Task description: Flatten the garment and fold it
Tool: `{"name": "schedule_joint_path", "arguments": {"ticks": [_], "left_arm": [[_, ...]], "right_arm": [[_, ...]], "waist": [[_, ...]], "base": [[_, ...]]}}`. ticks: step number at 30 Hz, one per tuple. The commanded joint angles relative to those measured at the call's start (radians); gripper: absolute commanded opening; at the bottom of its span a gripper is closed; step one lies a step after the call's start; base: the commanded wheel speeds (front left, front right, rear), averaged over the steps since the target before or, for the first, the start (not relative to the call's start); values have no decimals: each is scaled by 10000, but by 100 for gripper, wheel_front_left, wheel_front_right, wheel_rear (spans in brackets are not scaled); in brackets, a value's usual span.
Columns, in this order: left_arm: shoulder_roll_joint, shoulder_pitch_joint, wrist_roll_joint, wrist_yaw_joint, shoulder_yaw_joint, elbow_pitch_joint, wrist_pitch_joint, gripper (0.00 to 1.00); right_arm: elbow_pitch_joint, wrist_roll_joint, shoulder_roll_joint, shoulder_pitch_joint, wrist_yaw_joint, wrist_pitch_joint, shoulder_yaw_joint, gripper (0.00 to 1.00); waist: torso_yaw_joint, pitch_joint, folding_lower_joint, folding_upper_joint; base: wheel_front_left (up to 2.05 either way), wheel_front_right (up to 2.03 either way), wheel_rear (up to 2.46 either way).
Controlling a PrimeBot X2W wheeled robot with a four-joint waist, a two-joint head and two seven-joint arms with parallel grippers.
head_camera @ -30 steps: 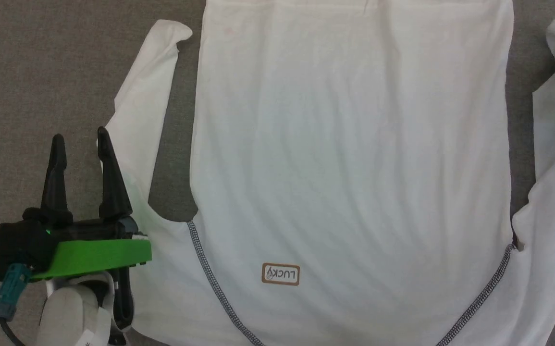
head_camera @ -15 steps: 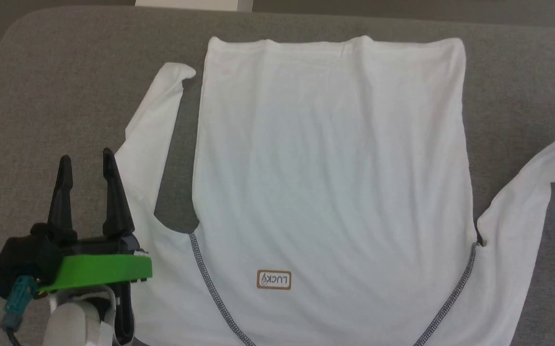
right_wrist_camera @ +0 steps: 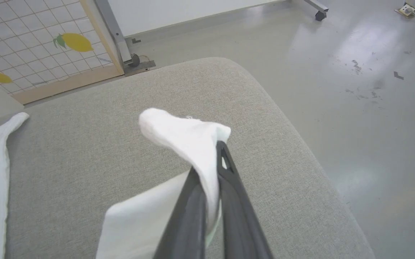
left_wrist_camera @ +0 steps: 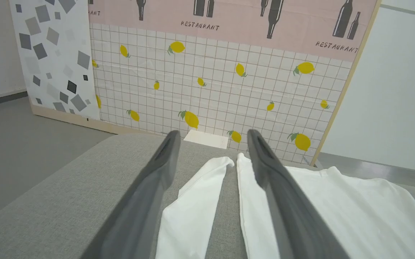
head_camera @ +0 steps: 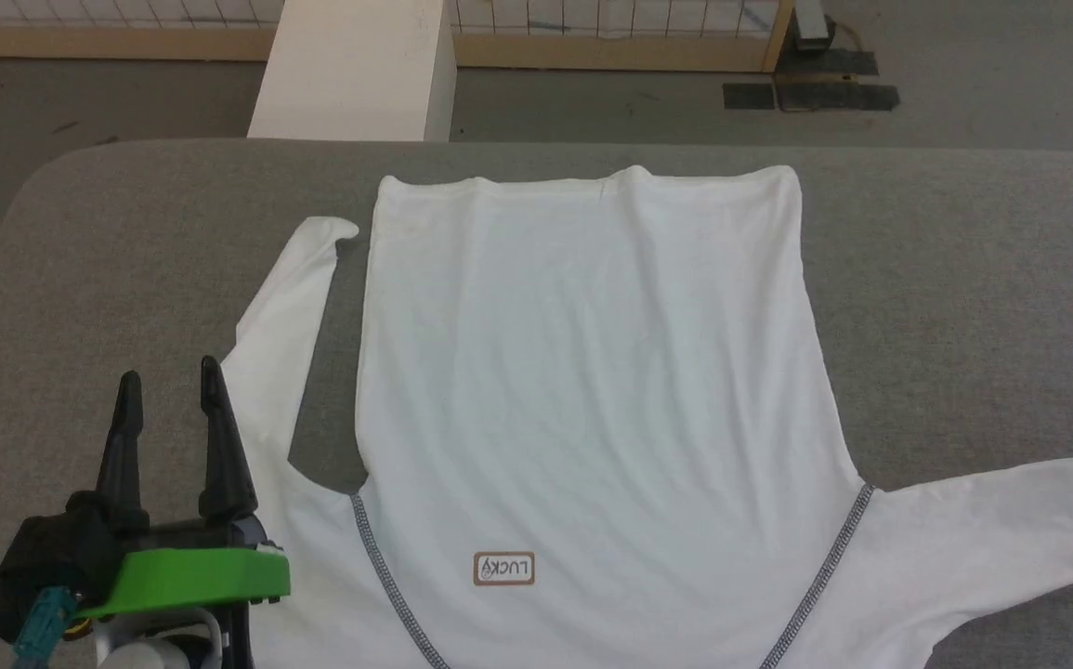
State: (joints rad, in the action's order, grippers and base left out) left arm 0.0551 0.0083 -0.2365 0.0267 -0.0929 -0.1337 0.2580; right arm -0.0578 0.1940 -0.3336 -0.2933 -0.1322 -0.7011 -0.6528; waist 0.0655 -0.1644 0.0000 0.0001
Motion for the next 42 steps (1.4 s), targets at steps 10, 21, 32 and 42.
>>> {"name": "schedule_joint_path", "arguments": {"ticks": [10,21,32,42], "left_arm": [[-48,504,-64,-29,-72,31,38,100],[-48,757,-54,-76,-84,-38,38,100],[-48,565,-223,-156,149,-121,38,100],[-49,291,-434,-248,268,36,38,100]], "right_arm": [[2282,1340,436,969,15,-1492,2207,0],[3879,3575,819,1491,15,-2864,6729,0],[1481,3966,2158,-223,15,-1331,10509,0],[-1804,4230,2601,-1640,15,-215,13175,100]], "waist": [[96,816,0,-1],[148,1222,0,-1],[610,798,0,-1],[1166,332,0,-1]], "base": [[0,0,0],[0,0,0],[0,0,0],[0,0,0]]}}
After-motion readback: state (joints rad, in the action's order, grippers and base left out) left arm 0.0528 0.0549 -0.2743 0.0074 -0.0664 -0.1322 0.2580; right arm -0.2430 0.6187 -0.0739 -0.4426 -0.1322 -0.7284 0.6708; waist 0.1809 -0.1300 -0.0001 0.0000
